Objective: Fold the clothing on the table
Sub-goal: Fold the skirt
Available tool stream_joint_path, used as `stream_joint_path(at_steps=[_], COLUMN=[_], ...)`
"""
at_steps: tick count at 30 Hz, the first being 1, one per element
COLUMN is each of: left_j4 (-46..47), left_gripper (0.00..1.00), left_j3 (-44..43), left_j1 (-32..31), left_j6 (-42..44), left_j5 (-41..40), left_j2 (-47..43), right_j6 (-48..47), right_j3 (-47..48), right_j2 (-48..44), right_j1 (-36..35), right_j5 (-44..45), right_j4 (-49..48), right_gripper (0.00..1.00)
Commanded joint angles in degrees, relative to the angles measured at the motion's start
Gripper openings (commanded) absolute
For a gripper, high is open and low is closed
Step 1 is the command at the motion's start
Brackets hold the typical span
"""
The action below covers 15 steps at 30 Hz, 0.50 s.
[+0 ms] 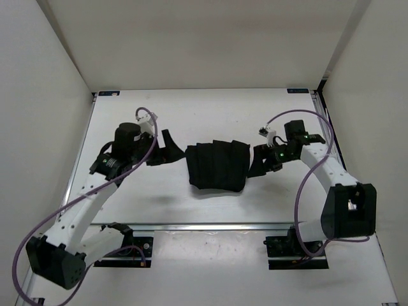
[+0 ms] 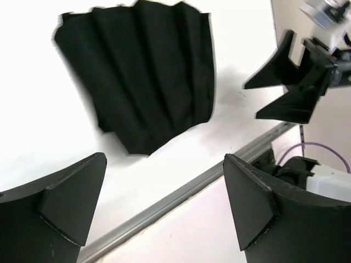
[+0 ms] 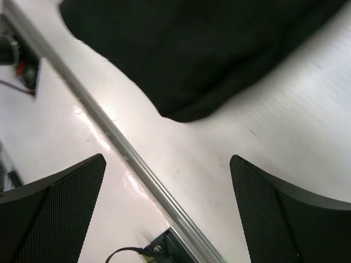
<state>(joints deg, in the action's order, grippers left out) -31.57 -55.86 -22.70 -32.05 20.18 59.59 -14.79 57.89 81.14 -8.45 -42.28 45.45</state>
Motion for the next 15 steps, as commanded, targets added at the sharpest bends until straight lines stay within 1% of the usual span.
stream_joint_path(at_steps=[1,2,3,4,5,6,7,8,9,11,12,13,14,15], left_j4=[-7.4,-7.1,-6.6,-6.1,-6.1,-5.8,-6.2,-6.4,-6.7,-9.4,-10.5,-12.4,-15.1,-18.4], left_gripper=[0.99,0.98,0.99,0.99,0.99,0.99,0.98,0.98,0.98,0.99,0.99,0.98,0.99,0.99], left_j3=[5.1,6.8,7.6,8.8,9.7,10.1,11.3,12.3,12.5,11.7,10.8,10.5,9.5,8.1], left_j1=[6.8,8.4,9.0,9.6,8.8,7.9,7.5,7.2,6.9,8.0,8.5,8.5,8.5,8.4], left_j6=[2.2,2.0,2.0,2.1,2.5,2.3,2.1,2.5,3.7,5.4,7.8,8.8,9.5,10.9], left_j5=[2.9,3.6,3.5,3.5,1.5,0.1,-1.7,-2.7,-2.5,-0.4,0.0,-1.1,-3.3,-5.7], left_j2=[-6.3,-7.5,-10.4,-12.6,-14.0,-15.9,-17.6,-18.5,-18.8,-18.3,-18.0,-18.0,-17.9,-17.8], right_j6=[3.6,3.3,2.8,1.8,1.3,-0.1,-0.9,-0.8,0.2,1.3,1.3,1.6,-0.4,-1.6], right_j3=[-3.8,-4.5,-4.8,-4.5,-4.5,-4.4,-3.8,-3.1,-2.0,0.1,0.6,1.1,2.0,2.7], right_j2=[-7.3,-8.9,-9.9,-10.6,-10.7,-10.8,-10.5,-9.9,-8.5,-4.5,-0.8,2.0,3.0,5.3], right_j1=[-0.8,-3.4,-4.8,-8.0,-10.8,-11.7,-13.2,-13.3,-13.5,-13.5,-13.3,-13.3,-14.4,-16.7], right_j5=[4.5,5.7,8.2,10.5,11.1,9.6,6.7,5.0,3.5,-0.5,-4.5,-5.9,-6.1,-4.7], right_j4=[-8.0,-8.4,-9.1,-8.9,-8.8,-8.3,-7.9,-8.2,-8.5,-9.0,-9.5,-10.3,-10.4,-10.4], right_gripper=[0.99,0.99,0.99,0.99,0.96,0.92,0.75,0.27,0.0,0.0,0.0,0.0,0.0,0.0])
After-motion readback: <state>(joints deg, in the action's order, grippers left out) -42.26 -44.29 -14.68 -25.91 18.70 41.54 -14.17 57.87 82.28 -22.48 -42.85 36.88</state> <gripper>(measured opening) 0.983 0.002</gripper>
